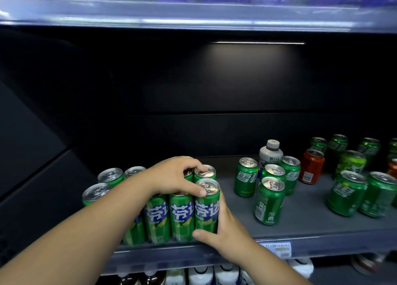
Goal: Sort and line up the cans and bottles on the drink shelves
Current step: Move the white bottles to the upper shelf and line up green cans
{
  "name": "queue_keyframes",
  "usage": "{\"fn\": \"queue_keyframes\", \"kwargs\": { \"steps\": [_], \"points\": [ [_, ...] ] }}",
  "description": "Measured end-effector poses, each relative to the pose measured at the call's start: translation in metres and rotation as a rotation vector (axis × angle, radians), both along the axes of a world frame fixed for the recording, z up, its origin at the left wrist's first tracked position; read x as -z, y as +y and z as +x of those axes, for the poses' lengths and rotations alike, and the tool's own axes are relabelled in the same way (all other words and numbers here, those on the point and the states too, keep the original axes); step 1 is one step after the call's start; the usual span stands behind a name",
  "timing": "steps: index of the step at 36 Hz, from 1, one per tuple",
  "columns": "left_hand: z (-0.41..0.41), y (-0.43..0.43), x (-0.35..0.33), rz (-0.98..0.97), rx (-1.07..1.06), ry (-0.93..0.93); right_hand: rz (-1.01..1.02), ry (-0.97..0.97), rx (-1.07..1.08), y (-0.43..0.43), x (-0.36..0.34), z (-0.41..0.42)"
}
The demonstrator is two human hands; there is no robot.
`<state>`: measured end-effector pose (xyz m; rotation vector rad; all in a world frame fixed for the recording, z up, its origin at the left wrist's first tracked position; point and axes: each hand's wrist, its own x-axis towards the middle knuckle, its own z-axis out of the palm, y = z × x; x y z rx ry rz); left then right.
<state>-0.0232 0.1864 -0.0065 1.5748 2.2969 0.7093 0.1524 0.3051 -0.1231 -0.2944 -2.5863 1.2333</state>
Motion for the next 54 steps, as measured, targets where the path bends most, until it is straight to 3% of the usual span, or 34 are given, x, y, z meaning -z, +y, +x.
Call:
{"fn": "queue_keyframes", "kwargs": {
  "steps": [23,29,34,40,44,54],
  "points": [
    [0.005,-0.001,-0.003,-0.057,0.004,0.158,-0.162,-0.033,-0.087,0.020,-0.010,0.006],
    [0.015,0.024,-0.009,0.009,-0.009,0.301,-0.180,0.180,-0.091,0.060,-0.067,0.029],
    [0.035,0.068,-0.017,0.046,-0.015,0.337,-0.161,0.353,0.109,0.133,-0.101,0.036],
    [0.057,0.131,-0.019,0.035,-0.054,0.297,-0.078,0.156,0.382,0.222,-0.103,0.016],
    [0.059,0.165,-0.013,0.000,-0.091,0.238,0.153,-0.087,0.465,0.258,-0.101,-0.006],
    [0.066,0.203,-0.005,-0.010,-0.178,0.120,0.250,-0.416,0.268,0.283,-0.103,-0.047]
  ]
}}
